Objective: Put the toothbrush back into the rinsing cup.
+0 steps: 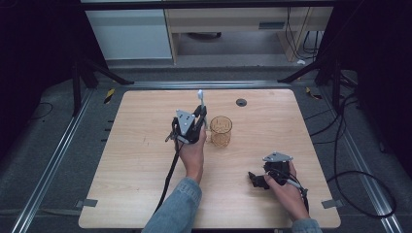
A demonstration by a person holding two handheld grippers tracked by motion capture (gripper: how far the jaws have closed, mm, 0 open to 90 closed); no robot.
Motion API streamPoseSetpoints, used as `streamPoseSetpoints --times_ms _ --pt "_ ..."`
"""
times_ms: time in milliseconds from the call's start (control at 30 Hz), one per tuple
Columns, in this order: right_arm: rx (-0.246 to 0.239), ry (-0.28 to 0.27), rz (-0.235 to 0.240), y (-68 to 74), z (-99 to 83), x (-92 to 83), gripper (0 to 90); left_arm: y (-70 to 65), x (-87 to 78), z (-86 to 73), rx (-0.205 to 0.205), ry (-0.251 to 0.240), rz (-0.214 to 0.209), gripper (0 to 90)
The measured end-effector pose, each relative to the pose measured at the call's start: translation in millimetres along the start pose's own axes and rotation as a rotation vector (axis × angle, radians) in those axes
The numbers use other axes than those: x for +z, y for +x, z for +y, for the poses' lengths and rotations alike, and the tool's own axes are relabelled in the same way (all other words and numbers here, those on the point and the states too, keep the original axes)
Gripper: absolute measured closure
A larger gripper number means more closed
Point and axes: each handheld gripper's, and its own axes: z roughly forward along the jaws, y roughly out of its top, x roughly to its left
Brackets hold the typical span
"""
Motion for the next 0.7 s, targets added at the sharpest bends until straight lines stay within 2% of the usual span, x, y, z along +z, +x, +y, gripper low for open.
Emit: streamPoseSetpoints --times_ms 700 --pt "0.000 0.000 0.001 0.1 0.0 0.0 0.3 -7.5 2.9 -8.4 0.016 0.009 0.006 78.7"
